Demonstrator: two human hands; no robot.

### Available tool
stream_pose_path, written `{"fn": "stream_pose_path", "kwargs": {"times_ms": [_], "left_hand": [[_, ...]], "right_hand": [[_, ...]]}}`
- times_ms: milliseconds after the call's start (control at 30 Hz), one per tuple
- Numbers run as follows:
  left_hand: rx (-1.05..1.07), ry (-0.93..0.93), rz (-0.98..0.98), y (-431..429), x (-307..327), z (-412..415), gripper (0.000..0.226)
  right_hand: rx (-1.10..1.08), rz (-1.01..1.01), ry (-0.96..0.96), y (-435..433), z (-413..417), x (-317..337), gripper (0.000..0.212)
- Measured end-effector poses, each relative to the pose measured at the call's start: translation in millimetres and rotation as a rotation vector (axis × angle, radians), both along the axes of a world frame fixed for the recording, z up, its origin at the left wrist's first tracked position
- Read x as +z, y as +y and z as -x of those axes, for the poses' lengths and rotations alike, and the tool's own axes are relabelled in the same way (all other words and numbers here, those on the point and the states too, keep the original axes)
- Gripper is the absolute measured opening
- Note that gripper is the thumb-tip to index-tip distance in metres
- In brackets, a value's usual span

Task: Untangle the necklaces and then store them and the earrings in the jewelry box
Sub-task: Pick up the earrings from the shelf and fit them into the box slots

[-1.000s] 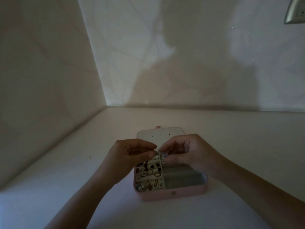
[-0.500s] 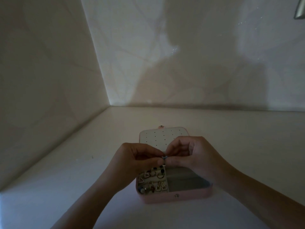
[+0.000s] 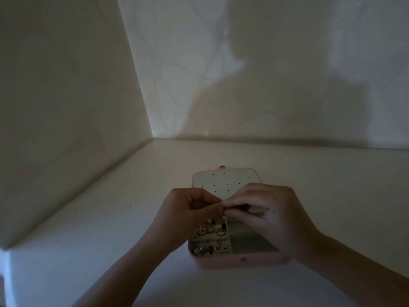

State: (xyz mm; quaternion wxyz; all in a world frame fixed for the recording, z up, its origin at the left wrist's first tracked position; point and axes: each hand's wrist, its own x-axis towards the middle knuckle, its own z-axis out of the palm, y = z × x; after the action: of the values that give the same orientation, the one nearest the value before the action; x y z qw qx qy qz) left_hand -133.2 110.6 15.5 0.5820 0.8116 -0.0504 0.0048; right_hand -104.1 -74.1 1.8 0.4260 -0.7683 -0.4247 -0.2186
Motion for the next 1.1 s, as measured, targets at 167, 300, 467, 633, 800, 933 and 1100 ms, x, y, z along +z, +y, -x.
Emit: {"fn": "stream_pose_path", "kwargs": {"times_ms": [167,300,467,633,800,933,1100], "left_hand": [[-0.056,0.019,0.184,-1,2,1,0.019],[-0.055,0.004,0.166,-2,1,1,0.017],[-0.048,-0.004,0.171,-3,0,1,0.022],[-0.098,0.057,0.311,-3,0,1,0.027],[-0.163,0.091,0.424,-1,2,2,0.026],[-0.179,0.106,0.418,3,4,1,0.031],[-0.228,0.08,0.4,4,6,2,0.028]], "right_hand": [[-0.024,-0.047,-0.042,-2,-2,2,0.018],[-0.016,-0.002,-0.032,-2,-2,2,0.02],[-0.035,-0.01,-0.005,-1,-1,1,0.017],[0.011,-0.074,0.127,1,0,2,0.004],[0.09,-0.17,0.364,-3,-2,7,0.011],[0.133,-0.195,0.41,-4,-5,9,0.008],[0.143,-0.213,0.431,-5,-6,11,0.012]]}}
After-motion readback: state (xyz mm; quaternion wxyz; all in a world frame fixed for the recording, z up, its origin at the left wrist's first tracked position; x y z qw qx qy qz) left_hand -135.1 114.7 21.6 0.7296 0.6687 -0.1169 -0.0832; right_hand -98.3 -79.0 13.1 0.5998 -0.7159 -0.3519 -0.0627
